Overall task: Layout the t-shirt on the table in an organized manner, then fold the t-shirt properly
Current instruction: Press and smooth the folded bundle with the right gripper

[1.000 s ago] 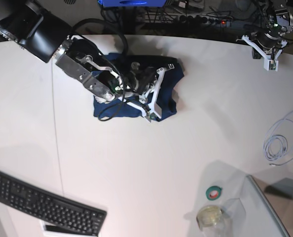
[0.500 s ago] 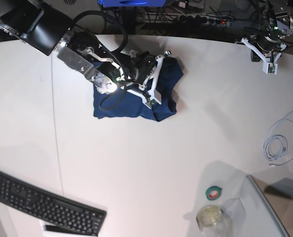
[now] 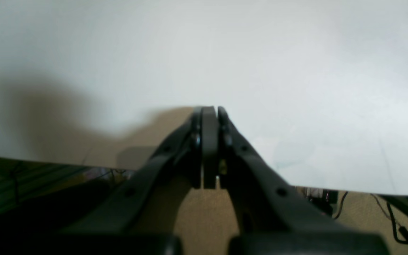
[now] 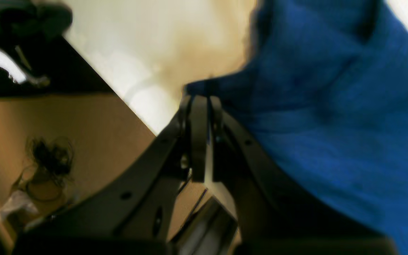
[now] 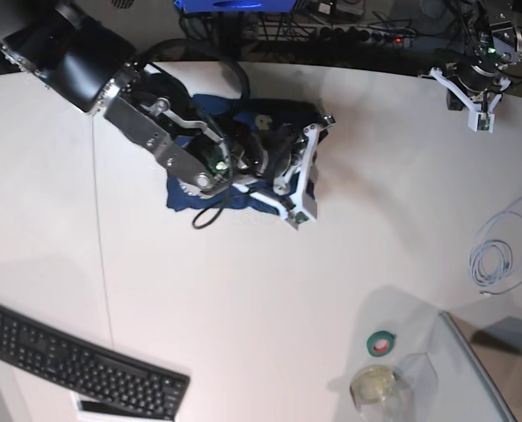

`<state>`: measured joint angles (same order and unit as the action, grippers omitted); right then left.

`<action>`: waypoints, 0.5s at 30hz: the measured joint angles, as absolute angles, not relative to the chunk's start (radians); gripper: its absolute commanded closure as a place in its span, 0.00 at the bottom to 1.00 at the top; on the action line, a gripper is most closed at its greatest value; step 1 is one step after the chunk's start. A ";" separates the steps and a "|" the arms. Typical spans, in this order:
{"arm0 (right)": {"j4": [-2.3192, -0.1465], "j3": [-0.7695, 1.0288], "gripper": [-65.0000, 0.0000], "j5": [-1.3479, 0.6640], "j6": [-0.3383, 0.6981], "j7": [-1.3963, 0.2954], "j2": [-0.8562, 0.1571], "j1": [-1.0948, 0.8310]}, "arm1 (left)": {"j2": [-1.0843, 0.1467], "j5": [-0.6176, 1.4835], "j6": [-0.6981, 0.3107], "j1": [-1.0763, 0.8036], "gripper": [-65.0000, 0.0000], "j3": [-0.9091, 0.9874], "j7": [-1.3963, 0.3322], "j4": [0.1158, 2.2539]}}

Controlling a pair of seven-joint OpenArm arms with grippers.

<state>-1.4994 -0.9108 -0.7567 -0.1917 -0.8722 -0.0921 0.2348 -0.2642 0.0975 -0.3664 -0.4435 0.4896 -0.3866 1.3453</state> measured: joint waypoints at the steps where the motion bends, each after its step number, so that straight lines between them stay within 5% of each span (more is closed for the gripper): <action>1: -1.457 -0.923 0.97 -0.770 -0.184 -0.871 -0.070 0.239 | -0.264 0.098 -0.366 -0.443 1.00 0.490 -0.388 1.345; 15: -1.237 -0.923 0.97 -0.760 -0.096 -0.787 -0.089 0.231 | -0.264 0.097 -0.366 -0.444 1.00 0.490 -0.385 1.345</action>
